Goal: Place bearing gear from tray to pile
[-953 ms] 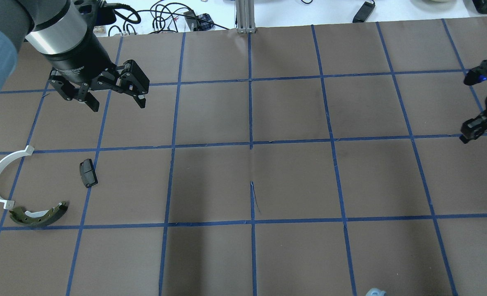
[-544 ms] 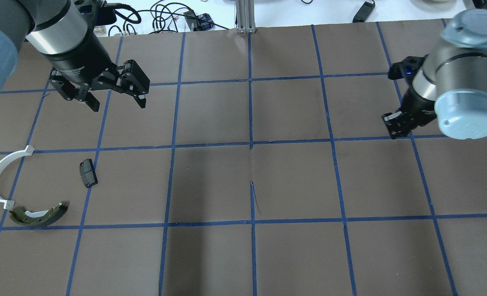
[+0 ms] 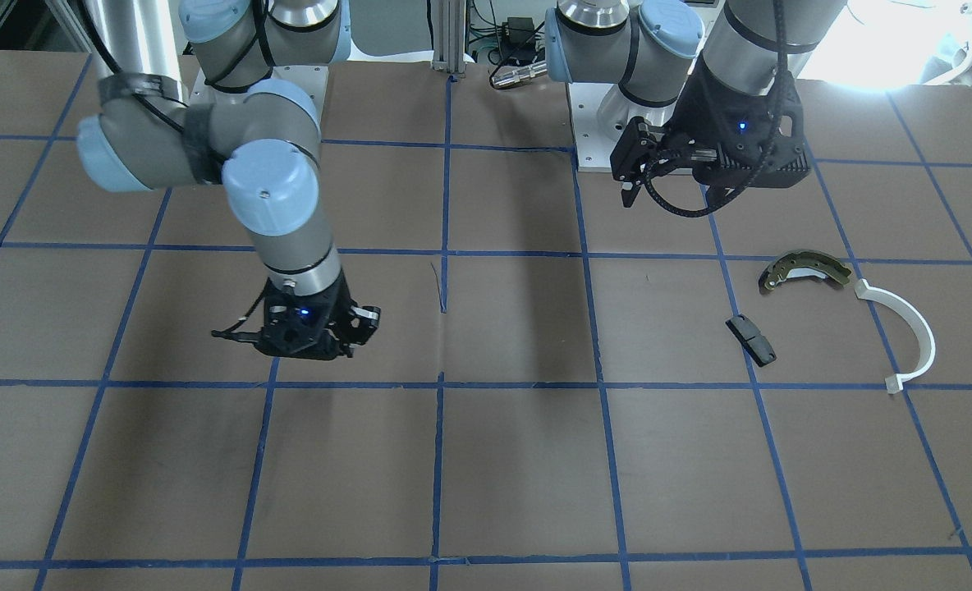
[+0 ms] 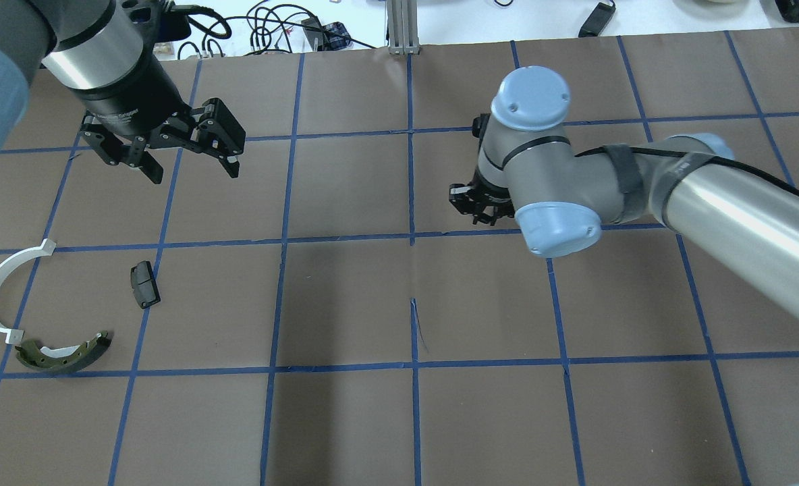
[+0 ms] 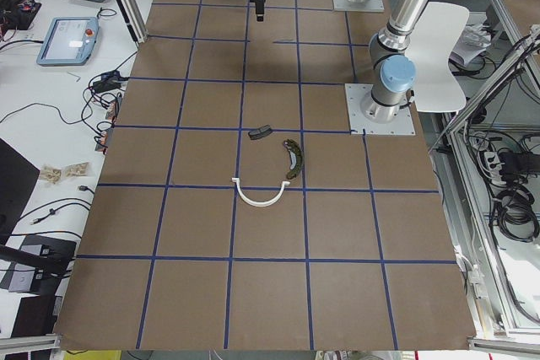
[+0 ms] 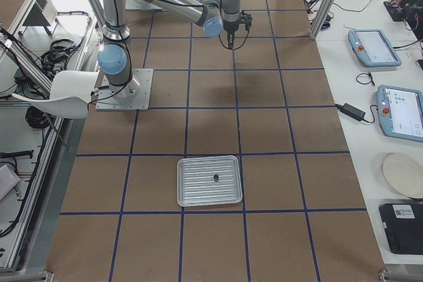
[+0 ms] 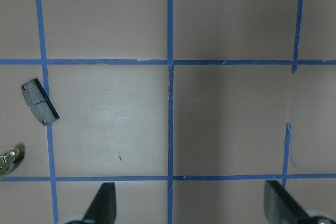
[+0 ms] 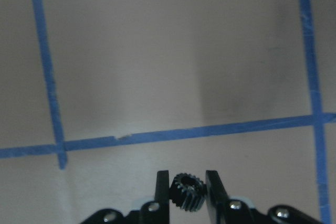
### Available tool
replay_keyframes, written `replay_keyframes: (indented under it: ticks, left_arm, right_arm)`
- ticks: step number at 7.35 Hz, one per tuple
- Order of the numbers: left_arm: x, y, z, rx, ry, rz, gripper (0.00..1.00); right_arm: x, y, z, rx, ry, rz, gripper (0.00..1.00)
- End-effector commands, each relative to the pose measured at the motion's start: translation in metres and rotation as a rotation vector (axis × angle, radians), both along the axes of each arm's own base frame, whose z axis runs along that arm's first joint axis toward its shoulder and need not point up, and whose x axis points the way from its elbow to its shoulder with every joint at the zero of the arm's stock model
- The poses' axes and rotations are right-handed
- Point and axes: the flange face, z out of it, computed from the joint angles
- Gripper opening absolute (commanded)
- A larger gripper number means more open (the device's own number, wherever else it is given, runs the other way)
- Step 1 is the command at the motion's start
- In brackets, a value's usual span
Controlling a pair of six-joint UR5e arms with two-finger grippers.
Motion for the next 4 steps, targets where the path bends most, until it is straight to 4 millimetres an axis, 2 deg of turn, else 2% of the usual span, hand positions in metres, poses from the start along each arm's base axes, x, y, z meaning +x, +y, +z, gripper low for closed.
replay_keyframes:
  ticks: [1,2,3,4]
  left_arm:
    - [0.0,0.0,0.0,0.0,0.0,0.0,1.0]
    - [0.0,0.0,0.0,0.0,0.0,0.0,1.0]
    - [0.0,0.0,0.0,0.0,0.002,0.0,1.0]
    - [0.0,0.0,0.0,0.0,0.0,-0.001,1.0]
  right_arm:
    - [0.086,0.001,-0.02,0.01,-0.023,-0.07,0.33]
    - [0.087,-0.001,-0.03,0.025,-0.019,-0.07,0.42]
    - [0.086,-0.001,-0.033,0.028,-0.011,-0.059,0.93]
    - [0.082,-0.001,-0.028,0.028,0.007,-0.015,1.0]
